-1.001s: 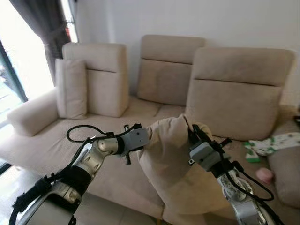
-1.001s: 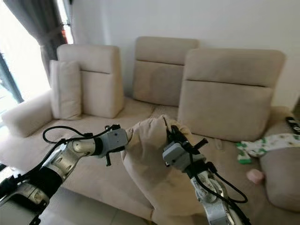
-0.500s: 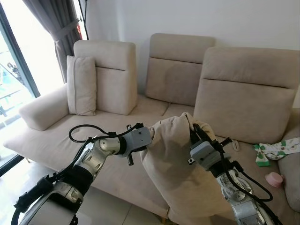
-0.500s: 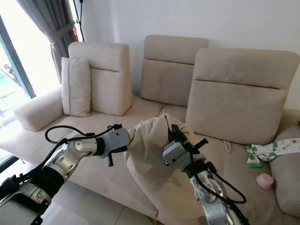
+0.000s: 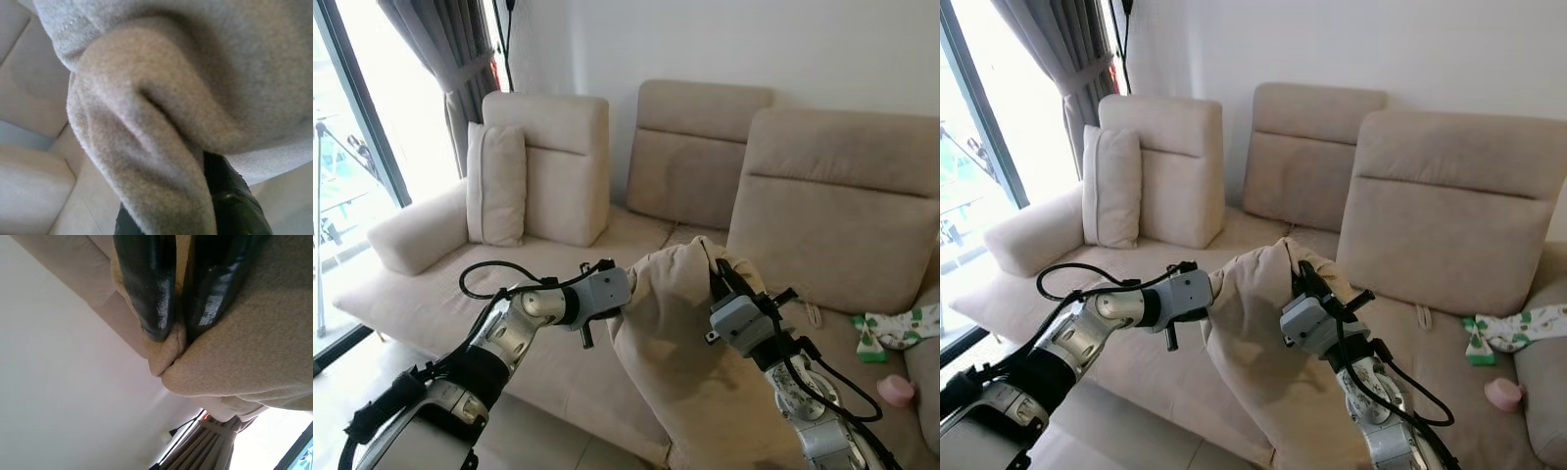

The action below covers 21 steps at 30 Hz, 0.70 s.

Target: Move the pillow to the sofa from floor

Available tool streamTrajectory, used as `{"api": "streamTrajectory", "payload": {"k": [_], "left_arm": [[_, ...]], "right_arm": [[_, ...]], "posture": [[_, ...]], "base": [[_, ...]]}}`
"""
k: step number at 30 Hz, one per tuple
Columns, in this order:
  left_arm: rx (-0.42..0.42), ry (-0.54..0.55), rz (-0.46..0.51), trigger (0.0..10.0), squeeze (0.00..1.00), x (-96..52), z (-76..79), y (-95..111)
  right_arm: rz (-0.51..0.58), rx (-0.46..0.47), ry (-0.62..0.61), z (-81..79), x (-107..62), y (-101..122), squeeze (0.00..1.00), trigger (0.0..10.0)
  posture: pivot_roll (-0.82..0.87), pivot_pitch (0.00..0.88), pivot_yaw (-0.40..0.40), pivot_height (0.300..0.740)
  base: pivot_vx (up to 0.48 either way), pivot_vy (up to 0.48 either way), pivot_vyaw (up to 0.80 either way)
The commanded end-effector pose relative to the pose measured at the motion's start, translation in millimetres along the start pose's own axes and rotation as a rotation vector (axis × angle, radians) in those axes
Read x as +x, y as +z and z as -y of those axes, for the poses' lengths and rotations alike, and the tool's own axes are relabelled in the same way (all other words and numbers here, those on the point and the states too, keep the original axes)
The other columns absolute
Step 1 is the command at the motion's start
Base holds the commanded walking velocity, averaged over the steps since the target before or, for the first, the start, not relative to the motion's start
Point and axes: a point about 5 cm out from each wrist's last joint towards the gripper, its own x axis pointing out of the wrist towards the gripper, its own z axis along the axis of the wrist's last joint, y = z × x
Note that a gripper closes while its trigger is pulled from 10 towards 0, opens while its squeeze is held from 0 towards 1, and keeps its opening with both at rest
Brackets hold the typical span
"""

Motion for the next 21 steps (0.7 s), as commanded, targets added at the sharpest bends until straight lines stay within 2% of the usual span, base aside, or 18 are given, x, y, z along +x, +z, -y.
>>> {"api": "streamTrajectory", "payload": {"k": [1, 21], "left_arm": [[0.062, 0.000, 0.144, 10.0, 0.00, 4.6, -3.3, 29.8], [0.071, 0.000, 0.146, 10.0, 0.00, 4.8, -3.1, 30.2]], "right_arm": [[0.074, 0.010, 0.056, -12.4, 5.3, 15.6, 0.00, 10.0], [0.075, 0.011, 0.067, -14.2, 5.3, 15.6, 0.00, 10.0]], "posture": [[-0.15, 0.000, 0.059, 0.740], [-0.15, 0.000, 0.056, 0.740]], "base": [[0.345, 0.000, 0.00], [0.345, 0.000, 0.00]]}}
